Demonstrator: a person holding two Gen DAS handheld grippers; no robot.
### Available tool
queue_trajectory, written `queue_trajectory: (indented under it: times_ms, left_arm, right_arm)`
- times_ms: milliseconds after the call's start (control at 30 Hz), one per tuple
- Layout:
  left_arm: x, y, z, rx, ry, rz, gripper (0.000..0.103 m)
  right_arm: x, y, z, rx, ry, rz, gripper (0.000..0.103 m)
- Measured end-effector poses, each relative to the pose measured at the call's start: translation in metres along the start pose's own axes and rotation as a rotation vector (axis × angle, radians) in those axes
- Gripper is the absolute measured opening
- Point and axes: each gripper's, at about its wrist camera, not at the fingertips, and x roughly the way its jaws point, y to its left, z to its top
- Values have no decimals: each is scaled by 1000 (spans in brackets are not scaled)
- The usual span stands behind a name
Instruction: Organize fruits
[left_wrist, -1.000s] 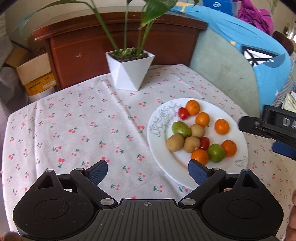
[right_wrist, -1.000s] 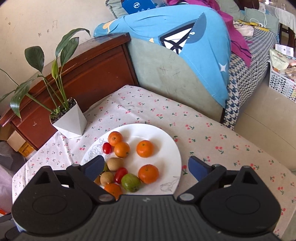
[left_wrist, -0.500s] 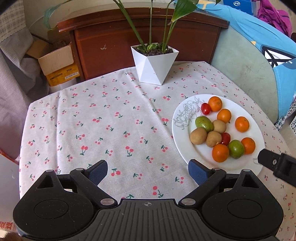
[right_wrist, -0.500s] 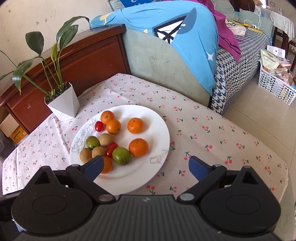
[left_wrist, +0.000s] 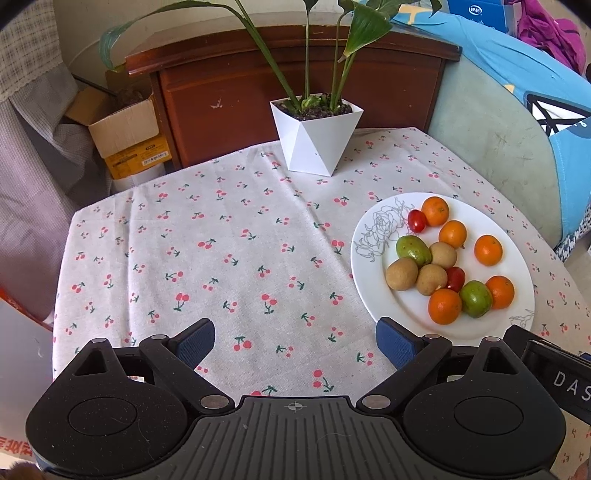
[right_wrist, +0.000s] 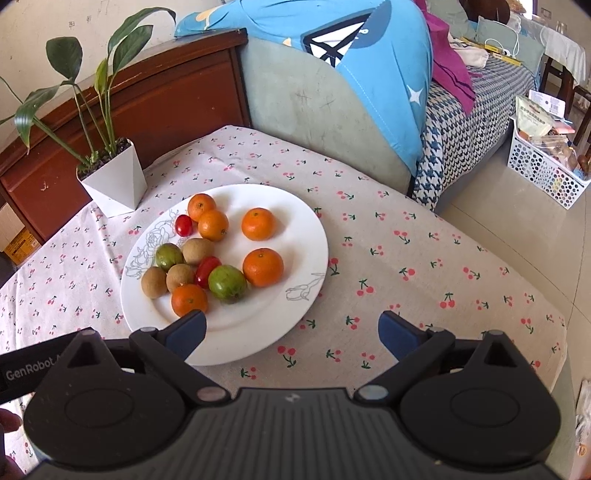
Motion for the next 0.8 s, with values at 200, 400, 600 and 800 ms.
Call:
queue_trajectory:
  times_ms: [200, 400, 600, 800]
  left_arm:
    - [2, -1, -1, 7, 2, 14, 95]
    - [4, -4, -2, 23, 1, 32, 95]
    - [5, -7, -3, 42, -3, 38, 95]
    - [6, -8, -3, 51, -1, 36, 95]
  right_arm:
    - [4, 1, 0, 0, 2, -9, 99]
    - [7, 5, -1, -6, 10, -3, 99]
    - [7, 8, -1, -21, 4, -3, 99]
    - [9, 8, -1, -26, 3, -6, 99]
